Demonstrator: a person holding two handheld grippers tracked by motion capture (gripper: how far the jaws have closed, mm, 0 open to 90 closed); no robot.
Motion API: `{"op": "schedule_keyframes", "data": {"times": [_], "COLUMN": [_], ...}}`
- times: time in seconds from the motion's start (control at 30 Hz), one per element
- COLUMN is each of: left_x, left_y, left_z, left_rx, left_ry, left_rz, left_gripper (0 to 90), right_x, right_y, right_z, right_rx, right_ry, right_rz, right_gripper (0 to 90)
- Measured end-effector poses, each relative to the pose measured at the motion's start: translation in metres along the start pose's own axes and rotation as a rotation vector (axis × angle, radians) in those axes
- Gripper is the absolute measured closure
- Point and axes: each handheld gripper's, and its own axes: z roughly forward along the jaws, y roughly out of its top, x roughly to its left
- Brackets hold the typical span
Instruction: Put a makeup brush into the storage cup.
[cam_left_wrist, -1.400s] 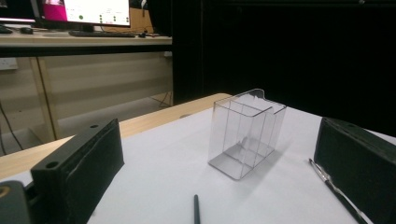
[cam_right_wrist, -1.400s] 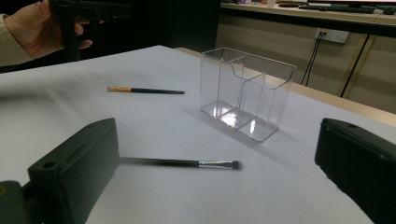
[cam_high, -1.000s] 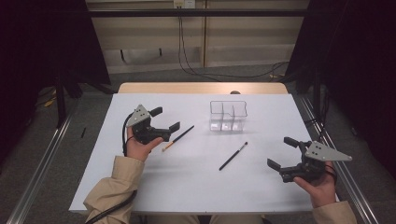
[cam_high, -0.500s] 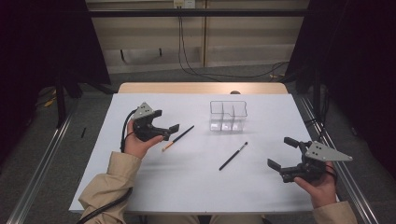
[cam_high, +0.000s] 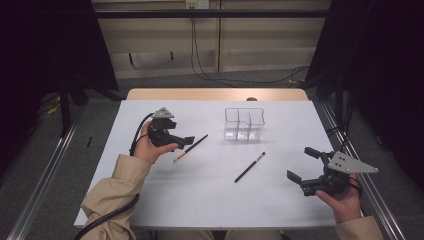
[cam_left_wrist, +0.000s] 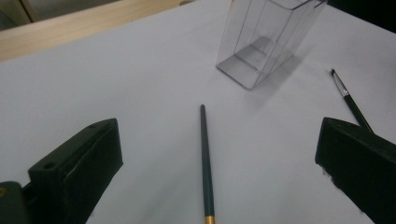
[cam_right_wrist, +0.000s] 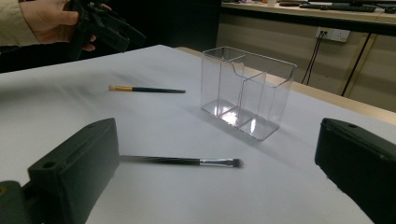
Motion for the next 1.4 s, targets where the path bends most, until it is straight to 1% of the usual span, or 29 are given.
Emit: {"op": "schedule_keyframes", "data": {"times": [0.03, 0.07, 0.1, 0.2, 0.23, 0.33, 0.43, 0.47, 0.53, 0.6, 0.67, 0.7, 0.77, 0.8, 0.83, 0.87, 0.9, 0.93, 1.1, 1.17, 1.23, 1.27, 1.3, 1.33, 1.4], "left_x": [0.0, 0.001, 0.001, 0.0, 0.001, 0.001, 0.001, 0.001, 0.001, 0.001, 0.001, 0.001, 0.001, -0.001, -0.001, -0.001, -0.001, -0.001, -0.002, -0.002, -0.002, -0.003, -0.003, -0.004, -0.005], "left_y": [0.001, 0.002, 0.002, 0.005, 0.006, 0.008, 0.011, 0.012, 0.015, 0.017, 0.02, 0.021, 0.022, 0.023, 0.023, 0.023, 0.023, 0.023, 0.021, 0.021, 0.02, 0.019, 0.018, 0.017, 0.016], "left_z": [0.001, 0.002, 0.002, 0.004, 0.005, 0.008, 0.01, 0.011, 0.012, 0.014, 0.015, 0.016, 0.018, 0.02, 0.02, 0.022, 0.022, 0.024, 0.029, 0.03, 0.031, 0.033, 0.034, 0.035, 0.038], "left_rx": [0.021, 0.055, 0.055, 0.092, 0.107, 0.163, 0.221, 0.237, 0.264, 0.294, 0.328, 0.347, 0.381, 0.41, 0.41, 0.44, 0.44, 0.458, 0.515, 0.542, 0.566, 0.566, 0.578, 0.594, 0.627], "left_ry": [0.004, 0.005, 0.005, 0.009, 0.015, 0.034, 0.032, 0.04, 0.045, 0.047, 0.062, 0.061, 0.055, 0.054, 0.054, 0.05, 0.05, 0.049, 0.053, 0.059, 0.054, 0.053, 0.054, 0.047, 0.049], "left_rz": [-0.001, 0.003, 0.003, 0.003, 0.01, 0.01, 0.016, 0.025, 0.027, 0.027, 0.027, 0.02, 0.028, 0.034, 0.034, 0.035, 0.035, 0.034, 0.034, 0.044, 0.048, 0.038, 0.036, 0.031, 0.041], "left_gripper": [0.6, 0.6, 0.6, 0.6, 0.6, 0.9, 2.2, 2.2, 2.9, 3.8, 5.8, 5.8, 9.8, 11.6, 12.9, 14.8, 16.0, 16.0, 23.4, 26.4, 30.0, 31.5, 32.5, 33.5, 36.5], "right_x": [0.0, 0.0, 0.0, 0.0, 0.0, 0.0, 0.0, 0.0, 0.0, 0.0, 0.0, 0.0, 0.0, 0.0, 0.0, 0.0, 0.0, 0.0, 0.0, 0.0, 0.0, 0.0, 0.0, 0.0, 0.0], "right_y": [0.0, 0.0, 0.0, 0.0, 0.0, 0.0, 0.0, 0.0, 0.0, 0.0, 0.0, 0.0, 0.0, 0.0, 0.0, 0.0, 0.0, 0.0, -0.001, -0.001, -0.001, -0.001, -0.001, -0.001, -0.001], "right_z": [0.0, 0.0, 0.0, 0.0, 0.0, 0.0, 0.0, 0.0, 0.0, 0.0, 0.0, 0.0, 0.0, 0.0, 0.0, 0.0, 0.0, 0.0, 0.0, 0.0, 0.0, 0.0, 0.0, 0.0, 0.0], "right_rx": [0.0, -0.001, -0.001, -0.002, -0.002, -0.001, 0.001, 0.001, -0.001, -0.002, 0.0, 0.0, 0.002, 0.002, 0.002, 0.002, 0.003, 0.003, 0.002, 0.002, 0.001, 0.001, 0.001, 0.004, 0.006], "right_ry": [0.002, 0.001, 0.001, 0.001, 0.001, 0.003, 0.005, 0.005, 0.004, 0.006, 0.006, 0.006, 0.008, 0.007, 0.007, 0.007, 0.007, 0.007, 0.005, 0.005, 0.005, 0.006, 0.007, 0.006, 0.004], "right_rz": [0.0, 0.0, 0.0, -0.001, -0.001, 0.0, -0.002, -0.002, 0.0, 0.0, 0.002, 0.002, 0.002, 0.002, 0.001, 0.001, 0.001, 0.001, 0.002, 0.004, 0.002, 0.002, 0.0, 0.0, -0.003], "right_gripper": [0.0, 0.0, 0.0, 0.0, 0.0, 0.0, 0.0, 0.0, 0.0, 0.0, 0.0, 0.0, 0.0, 0.0, 0.0, 0.0, 0.0, 0.0, 0.0, 0.0, 0.0, 0.0, 0.0, 0.0, 0.0]}}
